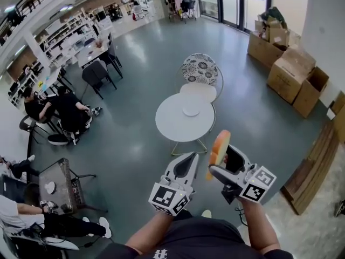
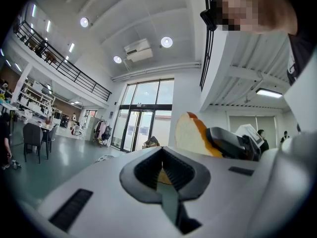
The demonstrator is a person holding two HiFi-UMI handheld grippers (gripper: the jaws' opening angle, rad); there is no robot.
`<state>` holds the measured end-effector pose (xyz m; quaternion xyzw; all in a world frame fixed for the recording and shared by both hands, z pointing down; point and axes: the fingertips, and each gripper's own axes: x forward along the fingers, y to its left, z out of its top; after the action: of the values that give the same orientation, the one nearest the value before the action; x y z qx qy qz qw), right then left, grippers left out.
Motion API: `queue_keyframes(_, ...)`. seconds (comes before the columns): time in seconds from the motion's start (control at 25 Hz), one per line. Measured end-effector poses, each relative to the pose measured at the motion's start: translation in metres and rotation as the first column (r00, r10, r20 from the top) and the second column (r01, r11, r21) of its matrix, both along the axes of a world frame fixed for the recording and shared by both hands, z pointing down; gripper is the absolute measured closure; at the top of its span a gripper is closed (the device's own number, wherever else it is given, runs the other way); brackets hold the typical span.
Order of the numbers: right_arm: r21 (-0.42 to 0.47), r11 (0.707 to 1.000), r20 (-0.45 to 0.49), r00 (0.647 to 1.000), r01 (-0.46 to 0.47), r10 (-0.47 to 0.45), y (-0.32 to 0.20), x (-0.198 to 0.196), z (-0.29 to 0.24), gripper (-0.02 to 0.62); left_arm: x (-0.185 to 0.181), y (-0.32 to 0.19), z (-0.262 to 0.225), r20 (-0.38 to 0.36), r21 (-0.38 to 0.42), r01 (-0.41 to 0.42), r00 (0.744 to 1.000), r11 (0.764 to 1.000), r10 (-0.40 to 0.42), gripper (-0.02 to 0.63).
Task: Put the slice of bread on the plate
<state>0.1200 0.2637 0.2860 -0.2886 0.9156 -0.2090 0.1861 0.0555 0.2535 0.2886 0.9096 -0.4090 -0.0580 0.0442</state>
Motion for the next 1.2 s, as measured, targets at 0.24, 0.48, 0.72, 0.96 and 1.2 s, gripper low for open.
queue_keyframes(0.24,-0.010,1.000,0.004,1.000,0.017,-0.017,-0.017,-0.003,0.002,0.129,0.000,-0.016,0.001,0.003,0.001,0.013,1.000,1.000,-0.013,0.600)
queue_keyframes(0.48,-0.019,1.000,-0.007,1.000,0.005,-0.006,-0.055,-0.007,0.010,0.129,-0.006,-0.055,0.006,-0.006,0.002,0.008,1.000,1.000,-0.008,0.600)
queue_keyframes(0.72,-0.034,0.999,-0.016,1.000,-0.017,0.017,-0.115,-0.032,0.017,0.129,-0.030,-0.115,0.013,0.004,0.011,-0.007,1.000,1.000,0.006,0.600)
queue_keyframes(0.96,-0.060,0.997,-0.026,0.998,-0.051,0.050,-0.191,-0.063,0.027,0.129,-0.059,-0.195,0.024,0.023,0.014,-0.031,0.999,0.999,0.031,0.600)
queue_keyframes(1.2,-0.080,0.992,-0.027,0.995,-0.098,0.096,-0.258,-0.088,0.031,0.129,-0.083,-0.263,0.030,0.033,0.000,-0.077,0.997,0.997,0.077,0.600)
